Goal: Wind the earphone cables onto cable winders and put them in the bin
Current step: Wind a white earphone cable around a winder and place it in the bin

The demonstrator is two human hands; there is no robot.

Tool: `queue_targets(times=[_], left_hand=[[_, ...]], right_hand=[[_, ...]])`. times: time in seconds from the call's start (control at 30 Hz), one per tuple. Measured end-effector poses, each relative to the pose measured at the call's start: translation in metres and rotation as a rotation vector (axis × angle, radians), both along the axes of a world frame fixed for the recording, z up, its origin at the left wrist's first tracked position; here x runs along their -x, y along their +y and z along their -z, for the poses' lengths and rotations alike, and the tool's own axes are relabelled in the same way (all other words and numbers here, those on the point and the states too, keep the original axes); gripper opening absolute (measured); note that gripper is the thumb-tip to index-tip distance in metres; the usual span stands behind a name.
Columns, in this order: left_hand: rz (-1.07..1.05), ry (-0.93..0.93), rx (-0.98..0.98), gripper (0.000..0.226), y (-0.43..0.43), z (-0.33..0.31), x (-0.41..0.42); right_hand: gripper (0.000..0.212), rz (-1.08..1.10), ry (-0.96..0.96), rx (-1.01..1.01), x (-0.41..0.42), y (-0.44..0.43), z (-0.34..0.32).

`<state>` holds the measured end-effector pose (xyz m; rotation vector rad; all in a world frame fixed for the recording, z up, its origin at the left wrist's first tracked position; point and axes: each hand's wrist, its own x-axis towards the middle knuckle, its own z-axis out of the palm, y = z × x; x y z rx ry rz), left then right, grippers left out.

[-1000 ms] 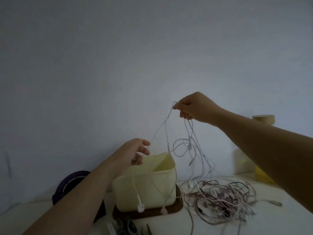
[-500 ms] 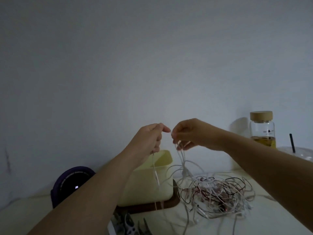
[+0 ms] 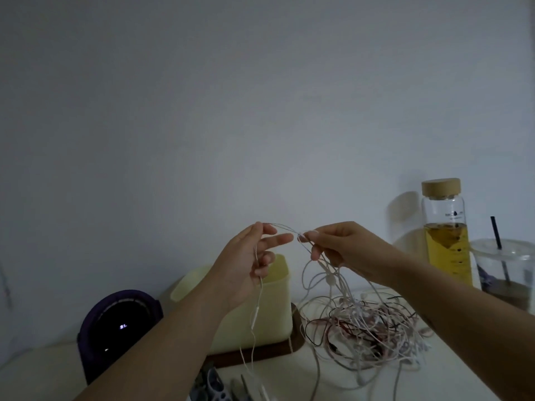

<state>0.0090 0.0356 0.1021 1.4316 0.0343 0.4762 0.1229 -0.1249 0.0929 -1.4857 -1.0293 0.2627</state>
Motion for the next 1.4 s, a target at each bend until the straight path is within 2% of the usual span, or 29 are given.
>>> queue_targets(times=[0.2,0.43,0.53,0.6,0.83,0.9,1.0,1.13,1.27,1.4], left_hand=[[-0.024,0.007,-0.006,0.019,-0.014,0.008,-0.011],[-0.019,0.087,-0.366,0.011,-0.027,0.018,-0.019],[-0.042,0.07,-0.42,0.031,-0.028,0.019,-0.02],[-0.017,0.068,-0.38,0.05,-0.027,0.02,-0.02],[0.205,0.223,-0.005,0.067,-0.02,0.014,-0.018],[0.143,0.191,-0.024,0.062,-0.017,0.013,-0.019],[-0.007,0.065,-0.014,0.038,-0.012,0.011,-0.021],[-0.097,-0.135,0.151,0.019,-0.002,0.005,-0.021],[-0.178,-0.243,0.277,0.027,0.007,0.002,-0.021],[-0.246,-0.246,0.301,0.046,0.023,0.003,-0.025]], right_hand=[[0.027,0.018,0.125,-0.129,0.002,0.0,0.004],[0.019,0.129,0.174,-0.137,-0.003,0.001,0.014],[0.016,0.136,0.18,-0.144,-0.003,0.001,0.015],[0.015,0.121,0.156,-0.153,-0.001,-0.001,0.014],[0.01,0.027,0.016,-0.096,0.007,-0.002,0.012],[0.01,0.038,-0.053,-0.05,0.009,-0.003,0.011],[0.012,0.073,-0.168,0.001,0.011,-0.007,0.012],[0.013,0.037,-0.288,0.102,0.017,-0.015,0.012],[0.015,0.021,-0.395,0.172,0.026,-0.023,0.011],[0.024,0.009,-0.525,0.32,0.033,-0.031,0.01]])
